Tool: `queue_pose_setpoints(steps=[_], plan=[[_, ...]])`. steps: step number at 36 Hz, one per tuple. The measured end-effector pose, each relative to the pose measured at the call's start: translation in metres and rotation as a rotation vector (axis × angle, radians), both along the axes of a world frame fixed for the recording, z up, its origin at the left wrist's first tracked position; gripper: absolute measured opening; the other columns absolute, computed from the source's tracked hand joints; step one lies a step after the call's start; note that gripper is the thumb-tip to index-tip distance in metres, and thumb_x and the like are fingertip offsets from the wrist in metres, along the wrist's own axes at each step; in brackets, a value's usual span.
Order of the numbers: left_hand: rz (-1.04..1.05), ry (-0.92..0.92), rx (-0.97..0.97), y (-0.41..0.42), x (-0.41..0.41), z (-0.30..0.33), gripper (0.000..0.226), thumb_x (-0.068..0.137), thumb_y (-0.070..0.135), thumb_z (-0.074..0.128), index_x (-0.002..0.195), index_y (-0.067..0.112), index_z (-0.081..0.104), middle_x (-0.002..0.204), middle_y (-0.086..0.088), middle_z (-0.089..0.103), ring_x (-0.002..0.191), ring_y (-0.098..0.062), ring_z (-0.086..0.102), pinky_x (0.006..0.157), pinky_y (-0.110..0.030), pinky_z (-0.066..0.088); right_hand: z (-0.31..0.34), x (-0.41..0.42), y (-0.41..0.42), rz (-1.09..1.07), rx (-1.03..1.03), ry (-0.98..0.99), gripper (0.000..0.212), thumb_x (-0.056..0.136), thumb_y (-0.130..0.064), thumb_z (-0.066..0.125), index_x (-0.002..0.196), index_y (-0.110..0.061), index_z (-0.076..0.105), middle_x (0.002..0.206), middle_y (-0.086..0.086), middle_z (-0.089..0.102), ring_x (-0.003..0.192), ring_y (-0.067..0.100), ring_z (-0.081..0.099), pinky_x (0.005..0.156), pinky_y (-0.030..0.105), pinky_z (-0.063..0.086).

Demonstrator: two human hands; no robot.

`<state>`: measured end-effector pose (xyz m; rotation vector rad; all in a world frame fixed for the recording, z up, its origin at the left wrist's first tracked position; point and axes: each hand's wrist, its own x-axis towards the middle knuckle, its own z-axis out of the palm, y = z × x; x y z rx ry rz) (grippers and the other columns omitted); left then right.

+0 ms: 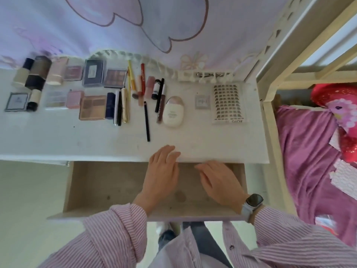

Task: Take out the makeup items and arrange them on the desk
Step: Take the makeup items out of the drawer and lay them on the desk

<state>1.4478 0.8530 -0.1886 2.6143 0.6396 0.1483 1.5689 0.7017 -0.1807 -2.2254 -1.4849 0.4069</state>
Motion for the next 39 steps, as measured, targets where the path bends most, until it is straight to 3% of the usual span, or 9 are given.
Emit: queue_pose_setpoints(steps=[4, 8, 12, 18, 23, 26, 33, 36, 39], plan=[[0.021, 0.104, 0.04, -0.001, -0.089, -0.016, 0.033, 0.085, 0.025, 0.039, 0.097, 0.01, 0.065, 0.1, -0.005, 0.063, 0.09, -0.024, 0.061, 0.077, -0.035, 0.047, -0.012, -0.068, -0.004, 0.187, -0.275, 0.153, 0.042, 0.093, -0.035, 0.033, 0.127, -0.018, 0.051, 0.115, 0.003, 0.06, 0.098, 0.022, 0.059, 0.079, 0.034, 0.049], [-0.023, 0.166, 0.056, 0.006, -0.16, -0.027, 0.036, 0.086, 0.042, 0.043, 0.094, 0.016, 0.068, 0.095, 0.003, 0.066, 0.087, -0.02, 0.06, 0.079, -0.032, 0.037, -0.024, -0.118, -0.01, 0.204, -0.484, 0.188, 0.047, 0.096, -0.041, 0.039, 0.139, -0.024, 0.032, 0.138, -0.001, 0.043, 0.119, 0.019, 0.044, 0.097, 0.033, 0.039], [-0.073, 0.335, 0.103, 0.018, -0.207, -0.043, 0.046, 0.083, 0.054, 0.044, 0.102, 0.019, 0.065, 0.096, 0.004, 0.066, 0.087, -0.02, 0.061, 0.075, -0.036, 0.046, -0.043, -0.143, -0.015, 0.103, -0.493, 0.055, 0.038, 0.097, -0.027, 0.039, 0.134, -0.021, 0.04, 0.133, -0.001, 0.048, 0.119, 0.02, 0.045, 0.102, 0.032, 0.032], [-0.084, 0.334, 0.212, 0.037, -0.22, -0.061, 0.025, 0.067, 0.021, 0.082, 0.085, 0.017, 0.065, 0.08, 0.004, 0.065, 0.07, -0.022, 0.06, 0.062, -0.033, 0.045, -0.056, -0.149, -0.013, 0.019, -0.515, -0.141, 0.039, 0.061, 0.003, 0.067, 0.097, -0.012, 0.063, 0.091, 0.005, 0.067, 0.081, 0.026, 0.062, 0.073, 0.037, 0.047], [-0.103, 0.23, 0.285, 0.042, -0.217, -0.057, 0.021, 0.068, 0.022, 0.081, 0.08, 0.015, 0.066, 0.072, 0.002, 0.064, 0.065, -0.022, 0.058, 0.06, -0.031, 0.044, -0.053, -0.145, -0.014, 0.004, -0.386, -0.276, 0.038, 0.05, -0.001, 0.083, 0.081, -0.014, 0.063, 0.074, 0.0, 0.065, 0.064, 0.02, 0.06, 0.061, 0.03, 0.05], [-0.101, 0.2, 0.321, 0.046, -0.212, -0.055, 0.02, 0.068, 0.023, 0.081, 0.079, 0.016, 0.066, 0.071, 0.002, 0.064, 0.065, -0.022, 0.057, 0.065, -0.033, 0.042, -0.051, -0.135, -0.014, -0.001, -0.312, -0.361, 0.03, 0.061, -0.011, 0.083, 0.084, -0.013, 0.065, 0.085, 0.005, 0.065, 0.075, 0.024, 0.061, 0.07, 0.037, 0.051], [0.033, 0.11, 0.439, 0.074, -0.184, -0.051, 0.069, 0.055, 0.031, 0.087, 0.112, 0.013, 0.051, 0.121, -0.015, 0.057, 0.115, -0.033, 0.045, 0.1, -0.055, 0.026, -0.046, -0.103, 0.012, -0.089, -0.325, -0.512, 0.095, 0.057, -0.034, 0.085, 0.135, -0.014, 0.035, 0.142, 0.019, 0.037, 0.133, 0.036, 0.027, 0.104, 0.065, 0.018], [0.127, 0.197, 0.41, 0.101, -0.15, -0.037, 0.112, 0.049, 0.044, 0.086, 0.141, 0.014, 0.03, 0.148, -0.019, 0.027, 0.137, -0.04, 0.021, 0.107, -0.061, 0.011, -0.032, -0.075, 0.043, -0.188, -0.359, -0.516, 0.12, 0.048, -0.044, 0.086, 0.144, -0.013, 0.021, 0.15, 0.02, 0.02, 0.138, 0.042, 0.019, 0.104, 0.065, 0.011], [0.014, 0.248, 0.466, 0.116, -0.129, -0.036, 0.123, 0.049, 0.044, 0.087, 0.146, 0.012, 0.019, 0.153, -0.017, 0.018, 0.14, -0.039, 0.015, 0.109, -0.06, 0.01, -0.034, -0.062, 0.056, -0.183, -0.386, -0.511, 0.122, 0.051, -0.04, 0.086, 0.143, -0.008, 0.014, 0.149, 0.023, 0.025, 0.136, 0.041, 0.025, 0.106, 0.059, 0.015]])
